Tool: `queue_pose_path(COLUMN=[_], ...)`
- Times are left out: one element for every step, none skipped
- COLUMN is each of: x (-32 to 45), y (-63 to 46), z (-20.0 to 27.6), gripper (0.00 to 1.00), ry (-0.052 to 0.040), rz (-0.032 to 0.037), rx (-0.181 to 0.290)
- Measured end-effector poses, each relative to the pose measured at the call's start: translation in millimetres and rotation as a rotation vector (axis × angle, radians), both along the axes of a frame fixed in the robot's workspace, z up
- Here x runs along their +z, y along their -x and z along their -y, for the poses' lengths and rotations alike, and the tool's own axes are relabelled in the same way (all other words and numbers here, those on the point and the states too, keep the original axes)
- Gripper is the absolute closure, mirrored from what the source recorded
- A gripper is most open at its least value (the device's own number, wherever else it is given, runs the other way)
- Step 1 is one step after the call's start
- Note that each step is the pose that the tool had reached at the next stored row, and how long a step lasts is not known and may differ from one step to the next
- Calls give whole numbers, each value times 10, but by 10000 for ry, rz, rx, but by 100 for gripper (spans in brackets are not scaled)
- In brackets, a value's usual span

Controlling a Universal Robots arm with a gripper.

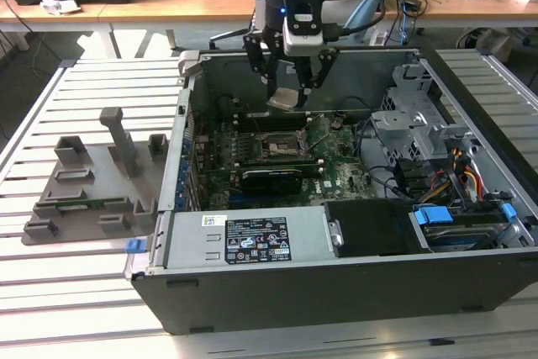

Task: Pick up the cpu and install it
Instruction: 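Place the cpu into insertion slot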

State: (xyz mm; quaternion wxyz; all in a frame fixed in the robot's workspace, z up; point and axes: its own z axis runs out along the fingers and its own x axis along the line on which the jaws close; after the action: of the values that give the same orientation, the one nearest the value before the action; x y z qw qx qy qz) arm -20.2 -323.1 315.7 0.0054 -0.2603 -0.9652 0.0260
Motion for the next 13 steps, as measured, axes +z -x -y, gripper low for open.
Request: queue_pose_path(x=[0,0,-1,-1,-1,0,-1,-1,-1,-1,-1,-1,-1], y=[0,0,0,0,0,0,0,0,0,0,0,0,0], z=[0,0,0,0,0,0,0,0,0,0,0,0,0], gripper=[45,45,45,45,45,45,45,45,45,45,45,45,45], ry=[1,1,1,2,3,4,4,6,7,9,9,10,13], rz=[0,0,-1,0,0,0,0,1,0,0,0,0,1], rx=[-203,-362,-518,-616,-722,-875,-1057,-1171,-1299,-1468,-1644,-1767,-1893])
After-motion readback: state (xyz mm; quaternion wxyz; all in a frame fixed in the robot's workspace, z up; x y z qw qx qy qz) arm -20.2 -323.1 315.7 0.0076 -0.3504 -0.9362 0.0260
